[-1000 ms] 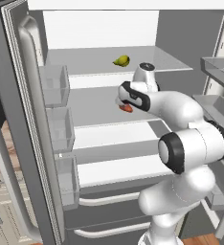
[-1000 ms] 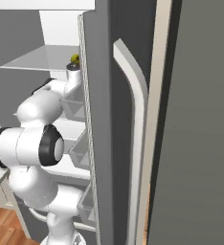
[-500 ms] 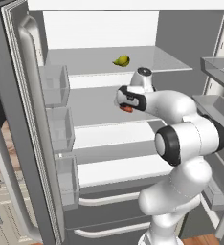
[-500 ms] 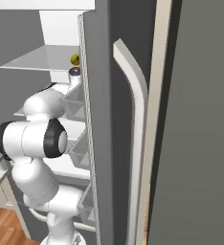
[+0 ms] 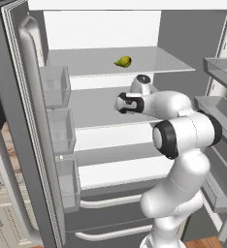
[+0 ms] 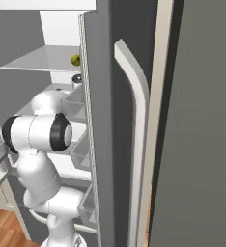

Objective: Place the cold items (pear and sweet potato) from the fridge in one tupperware on the dining counter. Place the warm items (kebab skewer and hot dog) in the stove area in another tupperware.

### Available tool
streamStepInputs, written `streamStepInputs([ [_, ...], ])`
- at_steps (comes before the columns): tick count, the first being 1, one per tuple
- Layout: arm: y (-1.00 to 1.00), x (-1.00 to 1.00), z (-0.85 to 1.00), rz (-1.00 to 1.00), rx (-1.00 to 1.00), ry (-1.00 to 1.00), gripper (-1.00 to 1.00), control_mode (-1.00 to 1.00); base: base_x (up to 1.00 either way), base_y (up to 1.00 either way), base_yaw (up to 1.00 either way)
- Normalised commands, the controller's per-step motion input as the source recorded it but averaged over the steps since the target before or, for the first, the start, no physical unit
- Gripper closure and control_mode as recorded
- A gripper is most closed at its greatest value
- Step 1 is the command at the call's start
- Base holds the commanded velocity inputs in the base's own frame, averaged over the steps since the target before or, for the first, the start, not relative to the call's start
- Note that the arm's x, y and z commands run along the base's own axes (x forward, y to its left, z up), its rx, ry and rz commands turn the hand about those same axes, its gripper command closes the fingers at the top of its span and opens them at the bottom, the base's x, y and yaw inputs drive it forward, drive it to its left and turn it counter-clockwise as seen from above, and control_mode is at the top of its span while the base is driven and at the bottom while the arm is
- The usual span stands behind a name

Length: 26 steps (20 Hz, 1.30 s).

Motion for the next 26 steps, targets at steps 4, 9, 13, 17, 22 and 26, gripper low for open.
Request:
streamStepInputs([
  [4, 0.00, 0.35, -0.23, 0.00, 0.00, 0.00, -1.00, -1.00, 0.00, 0.00, 0.00],
  [9, 0.00, 0.39, -0.16, 0.00, 0.00, -0.01, -1.00, -1.00, 0.00, 0.00, 0.00],
  [13, 0.00, 0.09, -0.23, 0.00, 0.00, 0.00, -1.00, -1.00, 0.00, 0.00, 0.00],
  [17, 0.02, 0.00, -0.22, 0.00, 0.00, 0.00, 1.00, -1.00, 0.00, 0.00, 0.00],
  [22, 0.00, -0.14, -0.18, 0.00, 0.01, -0.01, 1.00, -1.00, 0.00, 0.00, 0.00],
  [26, 0.00, -0.88, -0.01, -0.03, 0.10, -0.19, 1.00, -1.00, 0.00, 0.00, 0.00],
])
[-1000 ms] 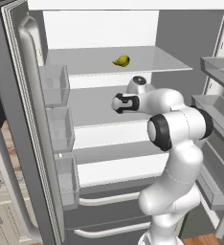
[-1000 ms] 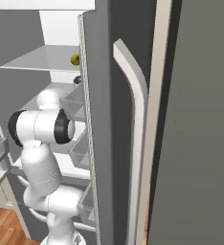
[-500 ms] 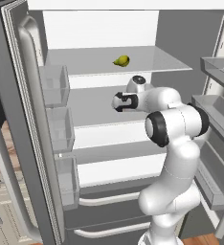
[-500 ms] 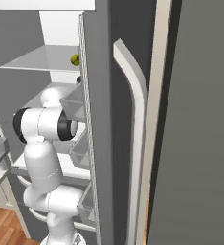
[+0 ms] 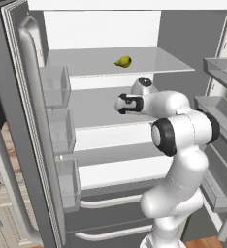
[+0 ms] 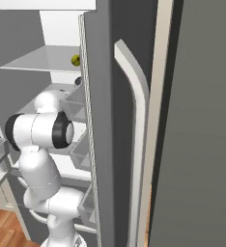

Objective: Place the cold items (pear and sweet potato) from the fridge in one tupperware on the dining counter. Place the warm items (kebab skewer and hot dog) in the stove area in another tupperware.

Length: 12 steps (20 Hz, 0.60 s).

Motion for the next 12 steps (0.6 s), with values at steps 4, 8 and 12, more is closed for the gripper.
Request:
streamStepInputs([
  [4, 0.00, -1.00, 0.24, -0.06, 0.09, -0.10, 1.00, -1.00, 0.00, 0.00, 0.00],
  [8, 0.01, -0.73, 0.82, -0.19, 0.07, 0.01, 1.00, -1.00, 0.00, 0.00, 0.00],
  [12, 0.00, -0.63, 0.96, -0.22, 0.00, 0.14, 1.00, -1.00, 0.00, 0.00, 0.00],
])
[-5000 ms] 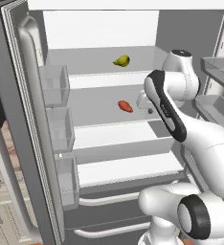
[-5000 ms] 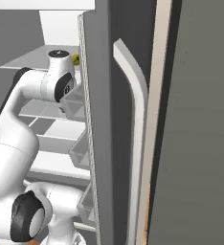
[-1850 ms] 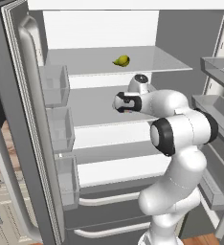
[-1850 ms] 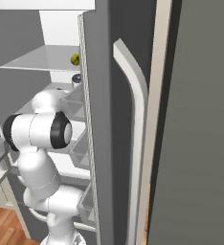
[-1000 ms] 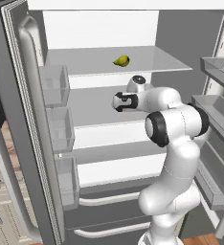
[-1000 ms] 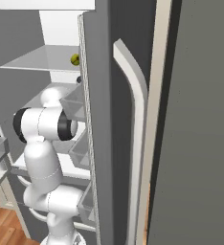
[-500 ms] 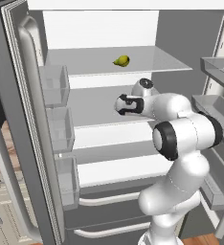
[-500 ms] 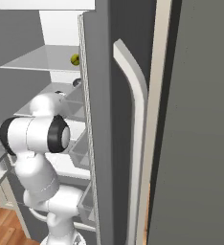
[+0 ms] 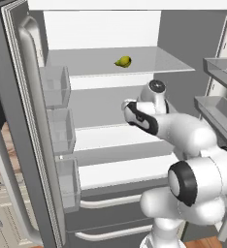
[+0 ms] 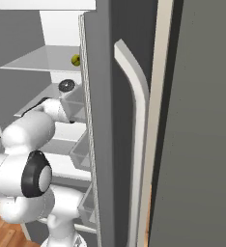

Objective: Place the cold items (pear and sweet potato) from the fridge in one tupperware on the dining counter. Place the warm items (kebab skewer and hot dog) in the stove area in another tupperware.

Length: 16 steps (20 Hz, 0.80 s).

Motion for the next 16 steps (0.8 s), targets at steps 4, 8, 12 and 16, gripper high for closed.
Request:
streamStepInputs([
  [4, 0.03, -0.66, 0.78, -0.12, 0.00, 0.22, 1.00, -1.00, 0.00, 0.00, 0.00],
  [8, 0.08, -0.78, 0.58, -0.06, 0.00, 0.30, 1.00, -1.00, 0.00, 0.00, 0.00],
  [12, 0.10, -0.92, 0.43, -0.01, 0.00, 0.28, 1.00, -1.00, 0.00, 0.00, 0.00],
  [16, 0.22, -0.86, 0.19, -0.01, 0.00, 0.24, 1.00, -1.00, 0.00, 0.00, 0.00],
])
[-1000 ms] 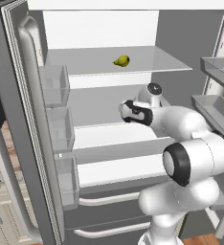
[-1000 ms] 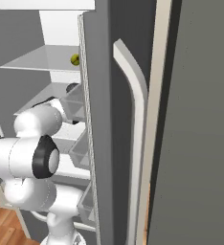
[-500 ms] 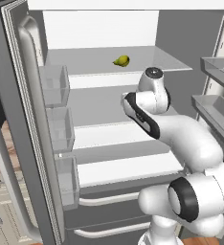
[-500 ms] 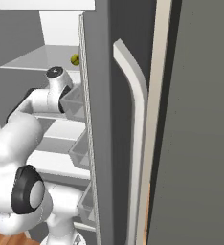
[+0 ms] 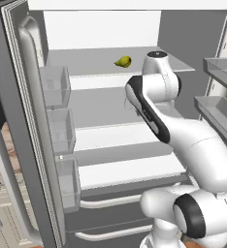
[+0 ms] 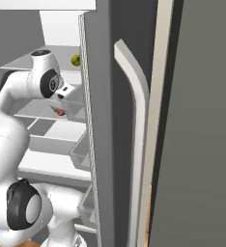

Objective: Place the cold items (pear and sweet potato) from the fridge in one tupperware on the dining counter. Place the warm items (kebab skewer and hot dog) in the stove area in another tupperware.

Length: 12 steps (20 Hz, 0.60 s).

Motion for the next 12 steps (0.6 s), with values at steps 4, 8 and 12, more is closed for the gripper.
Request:
streamStepInputs([
  [4, 0.22, -0.84, -0.03, -0.03, -0.01, 0.07, 1.00, -1.00, 0.00, 0.00, 0.00],
  [8, 0.14, -0.55, -0.18, 0.00, 0.00, 0.10, 1.00, -1.00, 0.00, 0.00, 0.00],
  [12, 0.14, -0.43, -0.04, 0.00, 0.00, 0.00, 1.00, 1.00, -0.15, 0.11, -0.02],
])
